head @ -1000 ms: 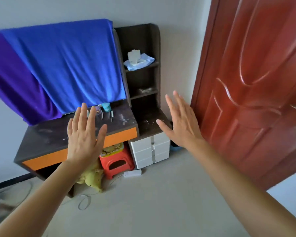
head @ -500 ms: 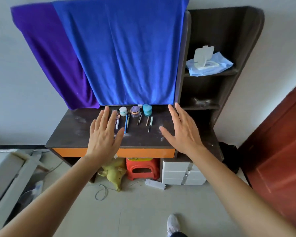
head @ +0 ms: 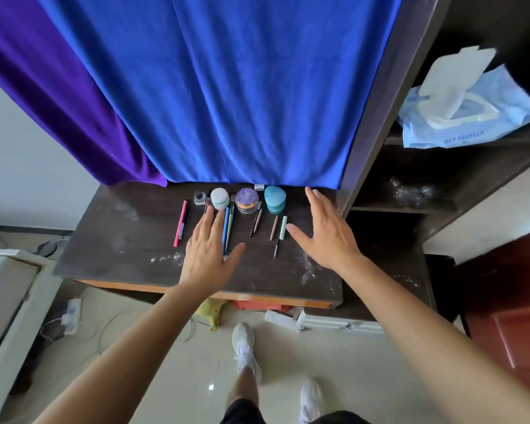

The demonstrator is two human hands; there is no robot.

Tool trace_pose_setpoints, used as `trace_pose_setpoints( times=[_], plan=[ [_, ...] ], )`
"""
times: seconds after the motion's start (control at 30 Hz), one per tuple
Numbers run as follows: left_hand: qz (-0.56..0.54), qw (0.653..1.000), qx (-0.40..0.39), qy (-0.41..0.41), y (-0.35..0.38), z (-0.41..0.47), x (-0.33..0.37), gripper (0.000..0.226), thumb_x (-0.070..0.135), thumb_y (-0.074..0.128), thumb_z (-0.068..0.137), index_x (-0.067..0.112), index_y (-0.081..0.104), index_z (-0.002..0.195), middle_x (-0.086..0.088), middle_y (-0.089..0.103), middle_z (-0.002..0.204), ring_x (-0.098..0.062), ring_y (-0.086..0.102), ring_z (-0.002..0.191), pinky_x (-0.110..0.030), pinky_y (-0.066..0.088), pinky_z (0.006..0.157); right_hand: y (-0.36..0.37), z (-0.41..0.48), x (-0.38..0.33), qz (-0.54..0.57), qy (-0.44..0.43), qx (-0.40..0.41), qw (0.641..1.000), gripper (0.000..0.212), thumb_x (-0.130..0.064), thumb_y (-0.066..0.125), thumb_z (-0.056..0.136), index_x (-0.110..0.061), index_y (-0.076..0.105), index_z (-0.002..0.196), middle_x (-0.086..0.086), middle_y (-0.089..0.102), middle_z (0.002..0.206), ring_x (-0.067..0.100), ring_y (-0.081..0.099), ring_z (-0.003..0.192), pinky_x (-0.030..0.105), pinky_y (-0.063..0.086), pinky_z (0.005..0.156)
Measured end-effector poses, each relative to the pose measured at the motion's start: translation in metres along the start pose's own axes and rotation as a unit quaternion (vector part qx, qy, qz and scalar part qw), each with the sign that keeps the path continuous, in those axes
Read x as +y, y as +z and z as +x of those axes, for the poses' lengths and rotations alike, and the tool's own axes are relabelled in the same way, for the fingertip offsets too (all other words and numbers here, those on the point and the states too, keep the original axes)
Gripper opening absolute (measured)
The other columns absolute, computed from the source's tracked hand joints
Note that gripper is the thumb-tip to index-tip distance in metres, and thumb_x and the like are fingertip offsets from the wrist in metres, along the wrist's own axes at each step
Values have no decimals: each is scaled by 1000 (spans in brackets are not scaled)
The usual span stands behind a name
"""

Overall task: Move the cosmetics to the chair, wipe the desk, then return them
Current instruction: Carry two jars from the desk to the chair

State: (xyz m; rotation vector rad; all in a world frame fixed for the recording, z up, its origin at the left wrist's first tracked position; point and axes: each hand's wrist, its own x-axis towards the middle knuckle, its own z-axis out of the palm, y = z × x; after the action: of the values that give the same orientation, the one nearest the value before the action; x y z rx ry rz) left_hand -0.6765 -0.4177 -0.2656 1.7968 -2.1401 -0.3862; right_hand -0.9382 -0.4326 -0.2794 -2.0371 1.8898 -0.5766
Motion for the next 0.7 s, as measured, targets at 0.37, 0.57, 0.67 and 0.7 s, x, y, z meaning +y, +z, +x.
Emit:
trace_pose_setpoints(
  times=[0.37,0.57,0.67,0.7],
  plan=[
    [-46,989,-141,-7,83,151,-74,91,48,69,85,12,23,154,-12,21,161,-28,18,148,-41,15,120,90,101,22,23,135,-66,988,96,-60,65,86,-21,16,159,5,27,162,24,34,144,37,38,108],
    [-62,985,-161,10,125,184,-82,86,45,67,88,12,23,155,-13,23,160,-28,22,148,-44,27,117,139,135,22,18,183,-75,980,103,-60,71,81,-18,17,158,7,33,158,27,39,141,41,43,105],
    [-56,987,-149,6,134,192,-82,81,41,66,89,10,28,153,-15,32,156,-31,32,143,-45,35,111,150,140,22,4,191,-66,979,98,-59,71,82,-14,24,156,10,45,150,29,47,133,42,45,101],
    [-59,989,-138,4,136,194,-81,78,38,67,89,10,31,151,-15,37,153,-33,39,138,-46,40,106,153,142,22,-1,186,-56,981,94,-57,72,82,-12,29,153,12,51,143,30,52,127,41,46,98]
  ],
)
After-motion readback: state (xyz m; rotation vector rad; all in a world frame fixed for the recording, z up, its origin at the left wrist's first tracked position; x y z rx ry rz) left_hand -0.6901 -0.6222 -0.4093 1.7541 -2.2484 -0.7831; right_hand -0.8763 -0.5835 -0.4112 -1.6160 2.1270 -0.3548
